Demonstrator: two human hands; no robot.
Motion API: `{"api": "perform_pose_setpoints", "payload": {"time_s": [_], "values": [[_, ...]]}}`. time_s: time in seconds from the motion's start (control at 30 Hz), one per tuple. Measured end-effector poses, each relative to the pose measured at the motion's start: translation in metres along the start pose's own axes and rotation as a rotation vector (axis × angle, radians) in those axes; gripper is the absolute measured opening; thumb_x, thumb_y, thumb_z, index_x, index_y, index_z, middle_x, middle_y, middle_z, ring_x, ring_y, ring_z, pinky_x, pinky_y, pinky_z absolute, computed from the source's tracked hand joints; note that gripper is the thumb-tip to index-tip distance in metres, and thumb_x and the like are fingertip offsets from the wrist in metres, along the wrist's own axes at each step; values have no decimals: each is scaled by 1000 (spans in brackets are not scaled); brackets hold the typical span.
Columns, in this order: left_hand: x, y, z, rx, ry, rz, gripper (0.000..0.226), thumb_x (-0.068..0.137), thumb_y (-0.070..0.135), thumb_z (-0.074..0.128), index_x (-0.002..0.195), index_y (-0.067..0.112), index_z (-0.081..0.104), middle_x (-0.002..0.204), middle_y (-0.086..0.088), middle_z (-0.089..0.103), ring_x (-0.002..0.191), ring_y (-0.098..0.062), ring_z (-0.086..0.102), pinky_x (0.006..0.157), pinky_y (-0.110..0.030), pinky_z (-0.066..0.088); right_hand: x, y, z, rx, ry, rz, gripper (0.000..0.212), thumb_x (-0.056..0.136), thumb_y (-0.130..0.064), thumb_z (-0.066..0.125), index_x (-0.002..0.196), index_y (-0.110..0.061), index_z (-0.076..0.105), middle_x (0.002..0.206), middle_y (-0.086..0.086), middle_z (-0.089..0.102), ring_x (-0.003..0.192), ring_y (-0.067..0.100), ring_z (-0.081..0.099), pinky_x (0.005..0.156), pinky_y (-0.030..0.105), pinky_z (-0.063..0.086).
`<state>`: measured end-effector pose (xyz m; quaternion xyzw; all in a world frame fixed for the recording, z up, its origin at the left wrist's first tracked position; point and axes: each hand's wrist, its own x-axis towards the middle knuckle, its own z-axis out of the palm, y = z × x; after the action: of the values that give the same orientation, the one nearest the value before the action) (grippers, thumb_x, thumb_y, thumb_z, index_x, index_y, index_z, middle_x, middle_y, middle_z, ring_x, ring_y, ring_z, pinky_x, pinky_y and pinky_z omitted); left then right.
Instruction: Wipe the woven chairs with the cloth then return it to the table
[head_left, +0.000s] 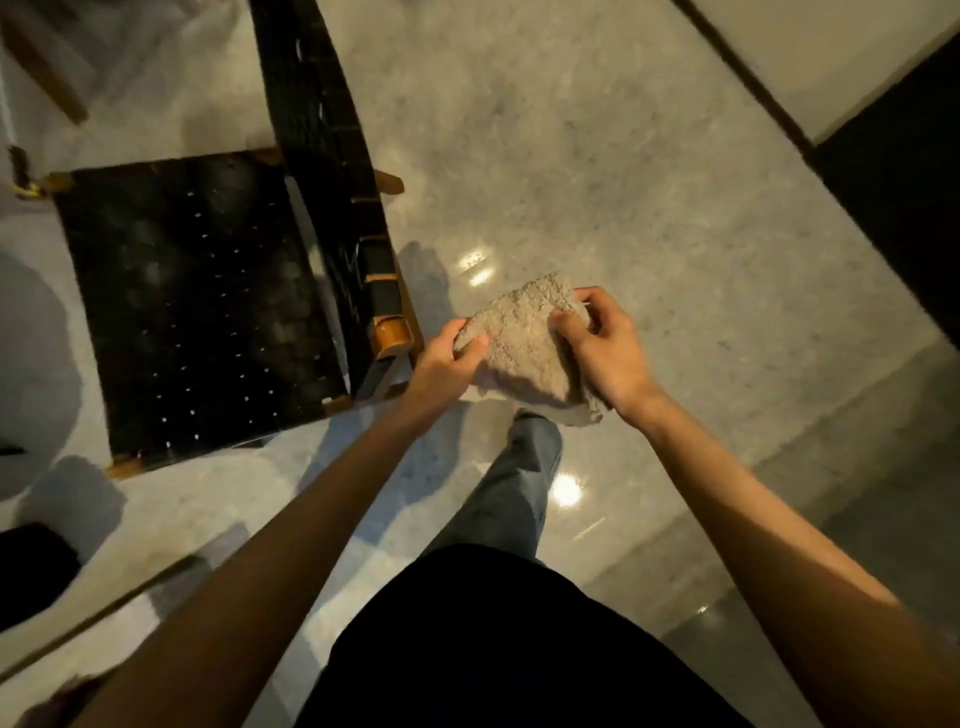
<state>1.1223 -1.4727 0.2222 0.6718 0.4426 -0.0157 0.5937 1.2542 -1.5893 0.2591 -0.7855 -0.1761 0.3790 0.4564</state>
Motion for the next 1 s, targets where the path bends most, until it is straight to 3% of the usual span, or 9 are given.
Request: {"api": "perform_pose_setpoints", "payload": {"time_s": [0.07,0.13,0.27,0.33,0.53,0.67,0.77,0.87,1.0], "values": [[11,-5,-2,20,79,-55,31,99,23,47,125,7,48,111,-4,54,102,-16,52,87,-31,47,23,-5,5,-45,-92,-27,11,96,-21,53,106,-18,54,106,8,64,97,27,62,85,44,53],[21,-9,-1,-2,149,-99,30,99,23,46,124,6,49,114,-8,55,104,-18,53,85,-29,44,46,-10,10,-135,-168,-63,12,96,-24,53,107,-19,54,105,4,62,97,24,60,83,42,54],[38,-11,7,-101,209,-179,31,100,22,43,126,5,48,123,-14,55,116,-27,53,92,-26,41,88,-16,16,-339,-343,-90,15,95,-30,54,108,-24,49,99,-8,54,85,7,56,63,11,46],[42,-11,10,-139,255,-223,34,101,24,42,131,8,45,130,-13,52,121,-26,49,90,-20,36,105,-22,15,-411,-453,-92,23,95,-34,56,113,-24,48,102,-12,51,81,1,54,57,5,42],[50,-12,17,-240,423,-326,34,102,22,37,132,5,44,131,-17,50,121,-30,49,87,-16,34,148,-38,31,-543,-668,-147,32,95,-25,56,123,-14,47,110,-6,51,98,9,50,68,7,38],[56,-14,21,-271,524,-361,33,103,22,35,131,8,44,129,-14,50,115,-26,51,92,-22,38,177,-48,51,-616,-787,-174,31,94,-22,56,122,-13,49,110,-4,52,102,13,49,81,24,40],[62,-12,25,-347,607,-366,30,102,22,37,129,10,46,121,-5,49,106,-16,50,87,-15,38,200,-53,65,-639,-868,-186,20,91,-19,56,110,-18,51,98,-7,54,96,14,52,74,27,40],[69,-6,28,-411,735,-371,30,101,20,41,129,11,47,116,0,47,104,-12,47,88,-17,39,221,-60,79,-658,-975,-183,13,91,-18,54,102,-21,50,88,-10,54,86,9,53,67,25,39],[82,6,38,-536,937,-480,27,96,11,49,122,7,54,108,-4,53,94,-14,51,83,-21,43,248,-69,89,-716,-1168,-196,15,92,-17,53,106,-21,49,92,-7,56,87,7,54,67,20,40]]}}
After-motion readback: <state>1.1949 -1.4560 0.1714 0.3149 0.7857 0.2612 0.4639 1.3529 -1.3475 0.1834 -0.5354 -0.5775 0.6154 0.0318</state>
